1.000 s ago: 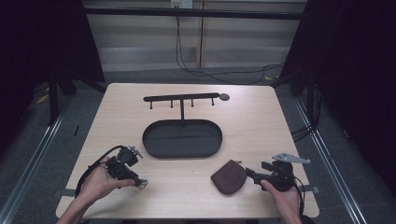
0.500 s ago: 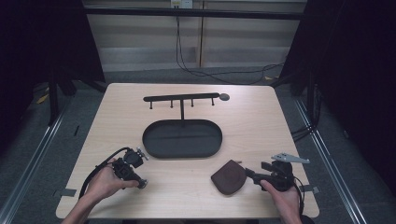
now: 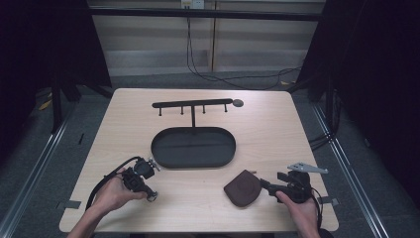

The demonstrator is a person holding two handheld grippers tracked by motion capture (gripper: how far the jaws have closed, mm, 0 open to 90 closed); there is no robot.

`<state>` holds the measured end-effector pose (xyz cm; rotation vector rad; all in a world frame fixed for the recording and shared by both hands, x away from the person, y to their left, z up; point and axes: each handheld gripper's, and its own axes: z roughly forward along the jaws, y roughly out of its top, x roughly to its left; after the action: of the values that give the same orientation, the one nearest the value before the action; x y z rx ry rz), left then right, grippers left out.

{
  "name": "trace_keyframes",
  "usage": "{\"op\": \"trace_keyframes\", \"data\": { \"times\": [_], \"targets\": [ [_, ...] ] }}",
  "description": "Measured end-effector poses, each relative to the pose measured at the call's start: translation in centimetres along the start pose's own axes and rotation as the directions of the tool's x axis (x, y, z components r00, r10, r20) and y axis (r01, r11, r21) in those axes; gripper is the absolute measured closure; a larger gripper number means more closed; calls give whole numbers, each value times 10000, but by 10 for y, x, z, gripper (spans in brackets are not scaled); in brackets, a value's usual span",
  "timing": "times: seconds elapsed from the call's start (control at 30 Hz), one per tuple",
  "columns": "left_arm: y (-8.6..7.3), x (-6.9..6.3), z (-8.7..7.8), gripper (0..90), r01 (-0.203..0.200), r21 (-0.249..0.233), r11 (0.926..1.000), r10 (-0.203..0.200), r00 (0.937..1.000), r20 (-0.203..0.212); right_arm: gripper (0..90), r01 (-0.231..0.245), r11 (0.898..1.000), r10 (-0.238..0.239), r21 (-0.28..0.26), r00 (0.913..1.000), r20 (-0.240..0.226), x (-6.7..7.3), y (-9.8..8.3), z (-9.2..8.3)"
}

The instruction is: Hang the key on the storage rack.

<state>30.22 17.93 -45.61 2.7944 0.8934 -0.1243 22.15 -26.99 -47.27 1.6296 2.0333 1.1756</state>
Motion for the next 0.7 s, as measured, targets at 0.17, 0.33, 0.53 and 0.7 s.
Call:
{"op": "trace_keyframes", "data": {
  "times": [0.17, 0.33, 0.53, 0.7],
  "targets": [
    [3, -2, -1, 853, -27, 81, 10000, 27, 10000, 18, 214, -18, 10000, 17, 61, 10000, 62, 0, 0, 1],
    [5, -3, -6, 879, -85, 8, 10000, 85, 9997, 236, 213, -20, 10000, 20, 54, 10000, 60, 0, 0, 0],
    [8, -5, -7, 893, -79, 132, 9999, 75, 9994, 327, 211, -15, 10000, 14, 54, 10000, 84, 0, 0, 0],
    [8, -5, -12, 893, -268, 122, 9996, 263, 9987, 430, 210, -16, 10000, 15, 57, 10000, 91, 0, 0, 1]
  ]
}}
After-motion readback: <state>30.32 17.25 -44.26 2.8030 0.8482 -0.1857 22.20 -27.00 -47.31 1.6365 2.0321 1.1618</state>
